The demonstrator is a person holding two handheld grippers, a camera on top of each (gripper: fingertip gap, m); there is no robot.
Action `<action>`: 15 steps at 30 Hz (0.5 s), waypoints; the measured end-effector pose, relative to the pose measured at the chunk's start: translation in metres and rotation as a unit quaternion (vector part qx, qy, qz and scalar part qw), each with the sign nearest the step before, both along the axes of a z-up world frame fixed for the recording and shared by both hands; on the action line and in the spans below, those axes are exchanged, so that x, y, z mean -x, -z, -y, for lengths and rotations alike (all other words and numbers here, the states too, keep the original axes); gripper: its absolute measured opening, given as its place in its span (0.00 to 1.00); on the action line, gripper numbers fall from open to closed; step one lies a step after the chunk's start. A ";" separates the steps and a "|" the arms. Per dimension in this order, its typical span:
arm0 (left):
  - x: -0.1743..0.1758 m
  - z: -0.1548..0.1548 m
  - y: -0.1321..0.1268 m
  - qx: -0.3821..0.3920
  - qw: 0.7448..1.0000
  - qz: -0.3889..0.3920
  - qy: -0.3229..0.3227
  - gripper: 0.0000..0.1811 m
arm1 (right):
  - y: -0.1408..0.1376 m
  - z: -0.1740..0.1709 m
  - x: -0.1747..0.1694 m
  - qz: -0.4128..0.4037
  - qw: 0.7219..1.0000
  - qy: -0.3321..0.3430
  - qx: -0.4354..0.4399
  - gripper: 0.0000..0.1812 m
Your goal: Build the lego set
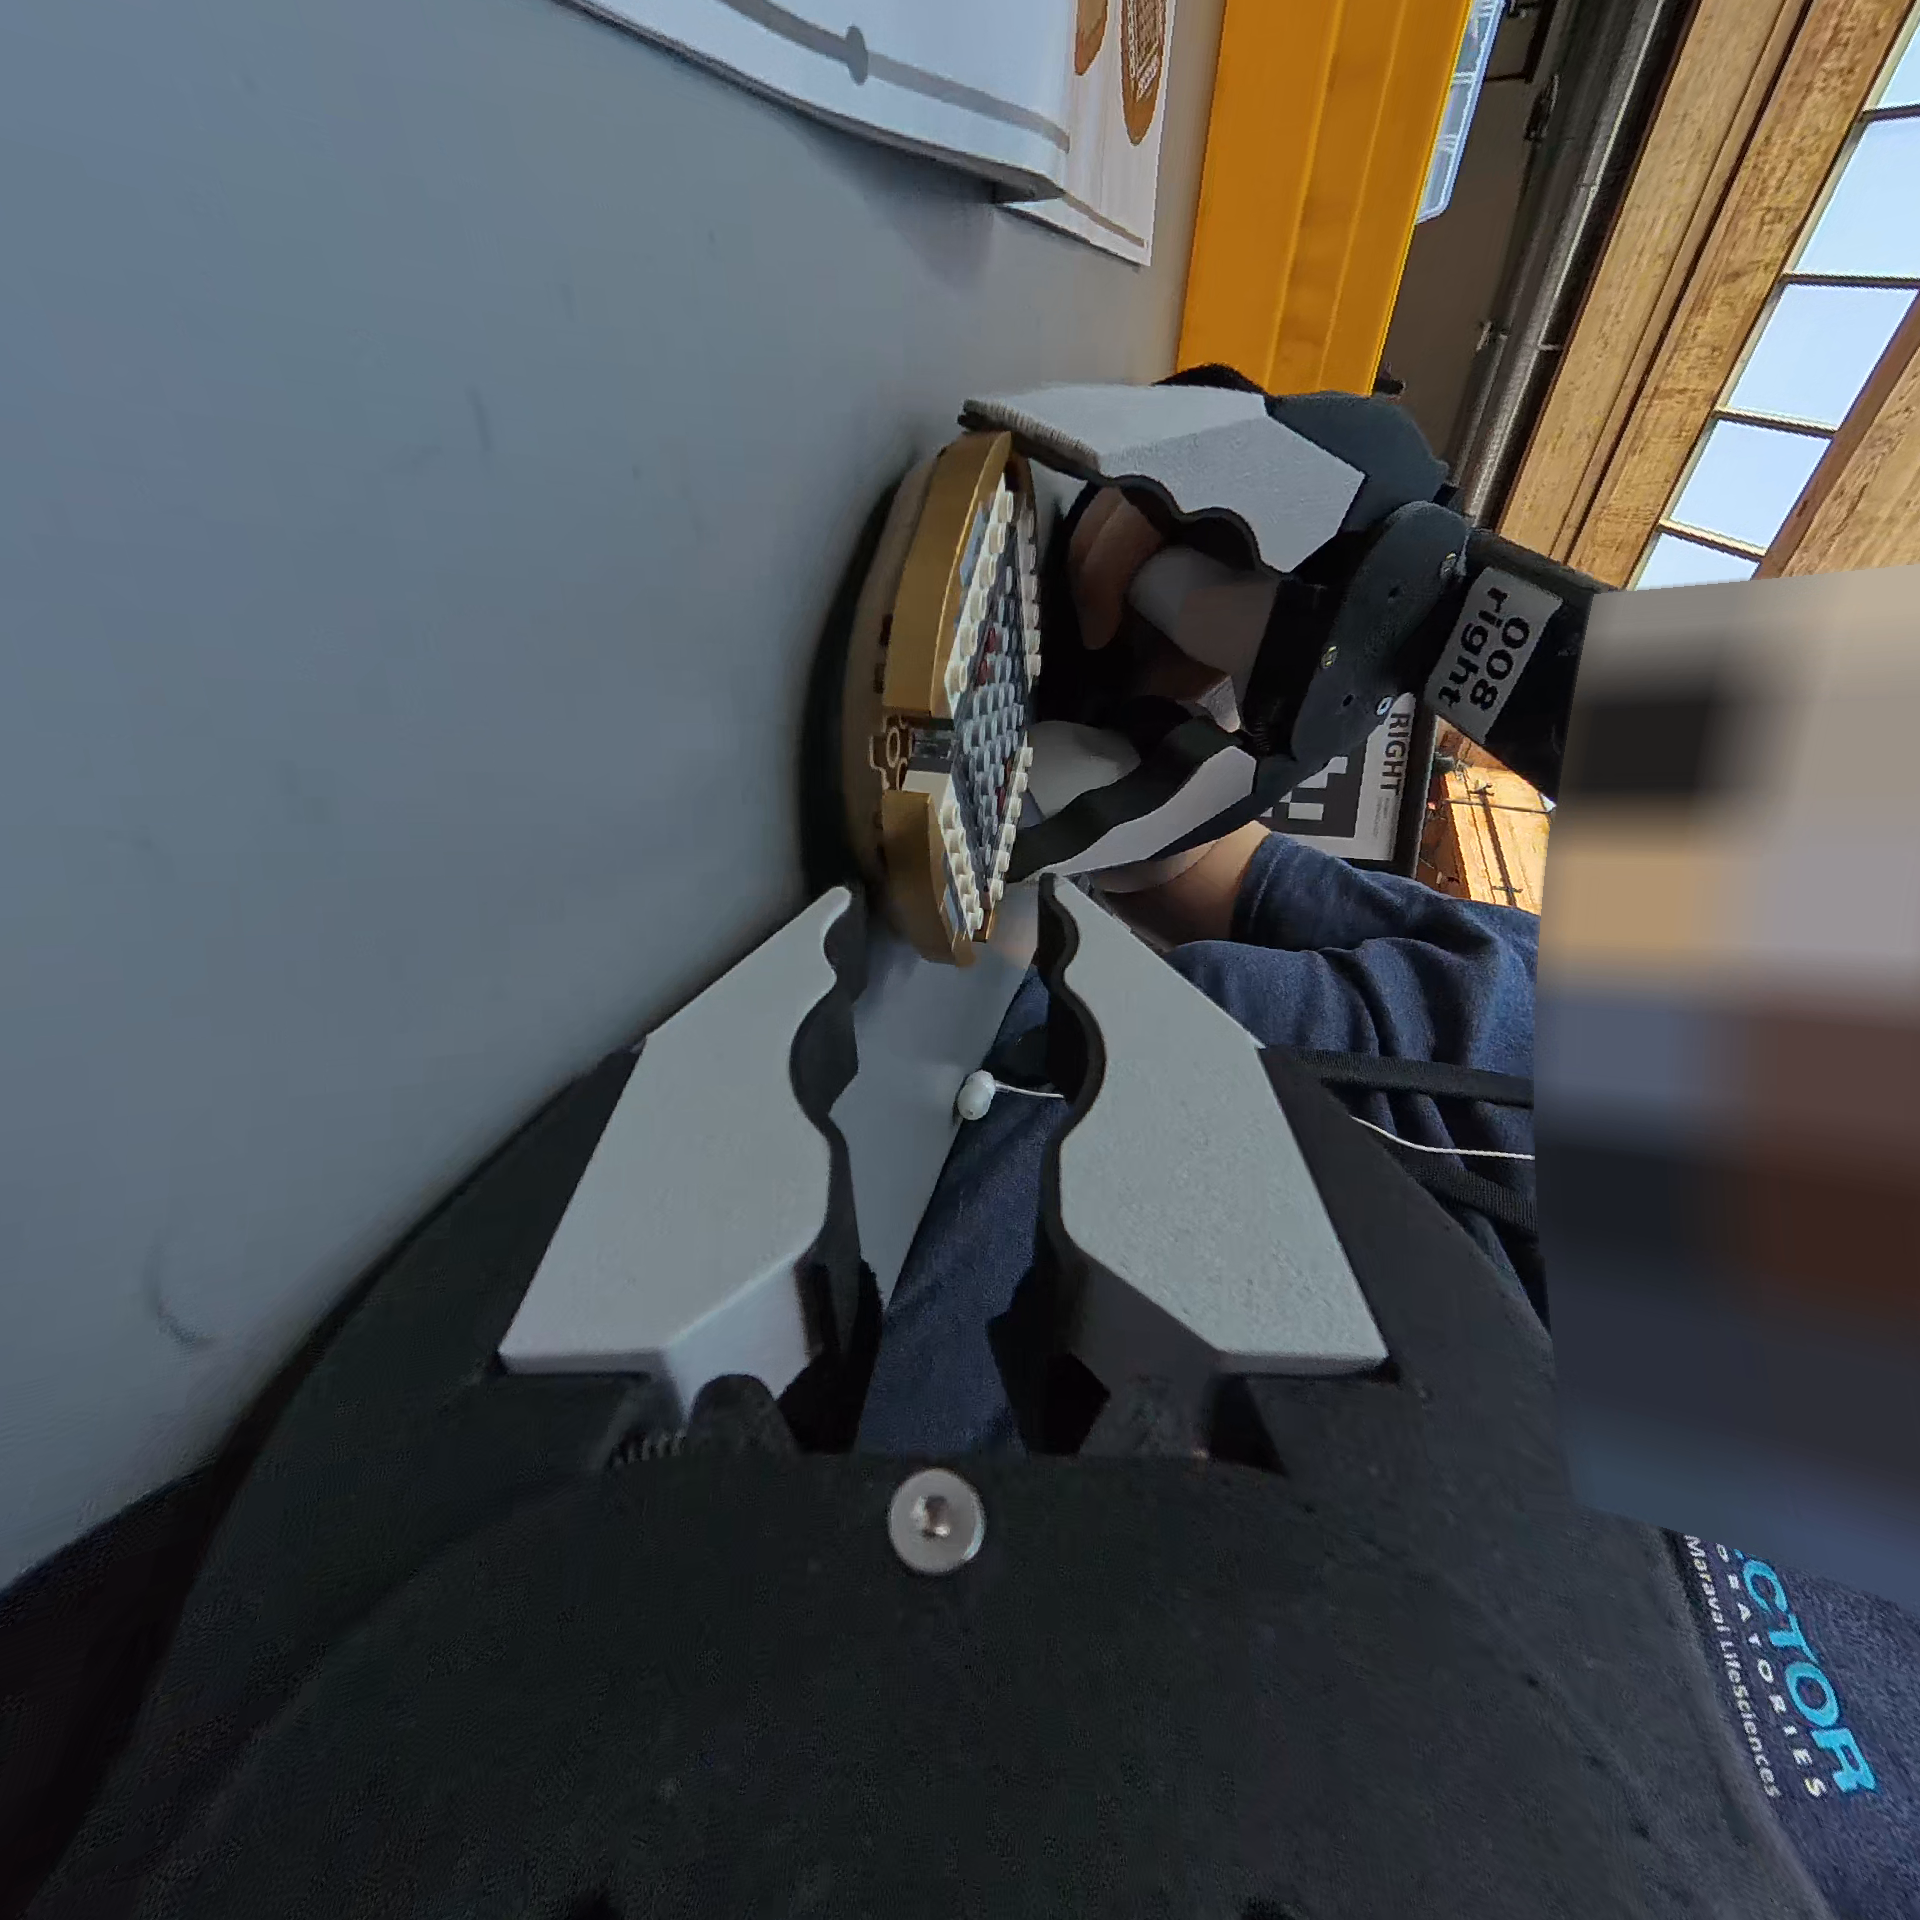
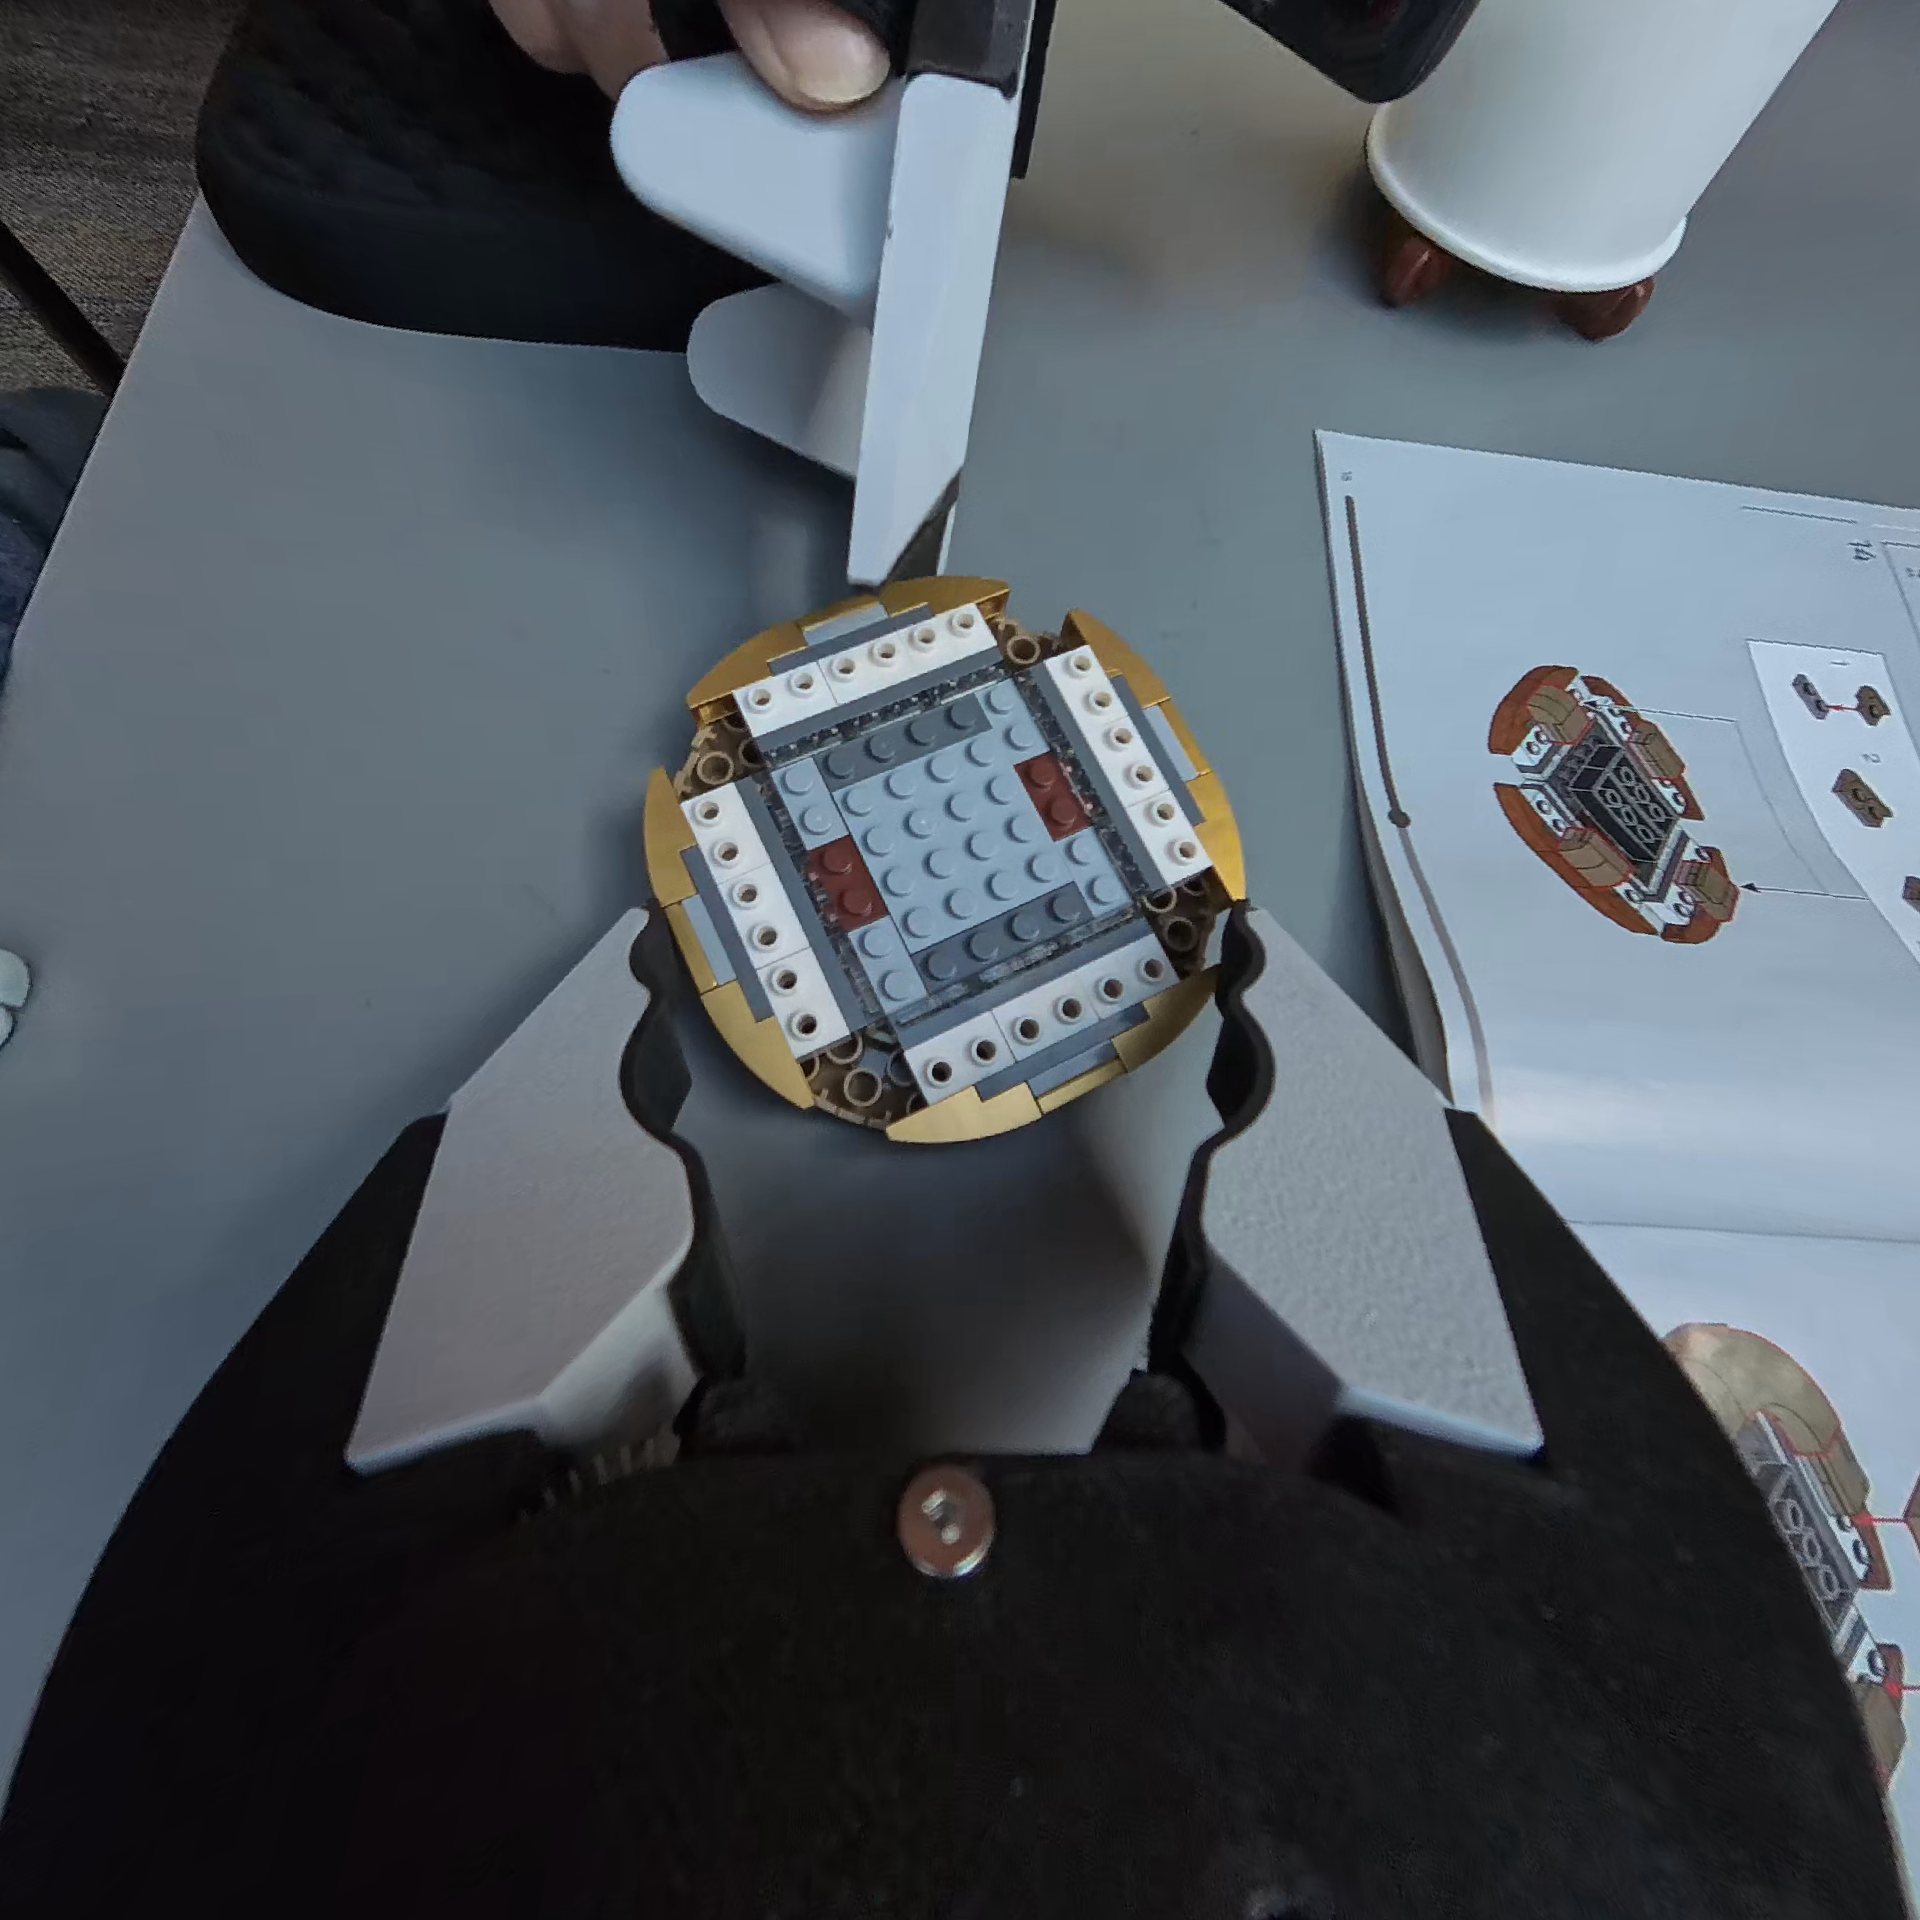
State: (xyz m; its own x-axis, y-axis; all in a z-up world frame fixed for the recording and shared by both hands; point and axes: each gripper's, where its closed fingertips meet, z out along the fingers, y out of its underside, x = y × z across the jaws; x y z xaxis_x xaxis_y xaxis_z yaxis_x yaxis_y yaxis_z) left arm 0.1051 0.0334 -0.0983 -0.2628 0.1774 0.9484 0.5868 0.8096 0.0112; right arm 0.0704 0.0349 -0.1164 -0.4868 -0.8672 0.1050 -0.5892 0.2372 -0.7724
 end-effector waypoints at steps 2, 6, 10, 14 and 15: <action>-0.001 0.001 -0.002 0.001 1.000 -0.002 -0.008 0.17 | 0.000 0.001 0.001 0.000 1.000 0.005 -0.002 0.56; -0.002 0.003 -0.004 0.001 1.000 -0.004 -0.024 0.16 | 0.001 0.002 0.002 0.000 1.000 0.008 -0.006 0.57; -0.006 0.002 -0.009 -0.007 0.999 -0.004 -0.036 0.15 | 0.002 0.003 0.003 -0.001 1.000 0.011 -0.007 0.57; -0.015 0.006 -0.011 0.001 0.998 -0.005 -0.061 0.15 | 0.002 0.003 0.003 -0.001 1.000 0.012 -0.007 0.57; -0.017 0.008 -0.012 0.001 0.998 -0.009 -0.070 0.15 | 0.002 0.003 0.003 -0.001 1.000 0.012 -0.008 0.57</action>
State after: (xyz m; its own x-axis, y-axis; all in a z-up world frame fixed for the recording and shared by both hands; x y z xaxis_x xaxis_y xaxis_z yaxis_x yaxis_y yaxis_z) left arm 0.1217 0.0257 -0.0863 -0.2675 0.1421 0.9530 0.4682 0.8836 -0.0003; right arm 0.0675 0.0319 -0.1181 -0.5076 -0.8566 0.0927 -0.5846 0.2634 -0.7673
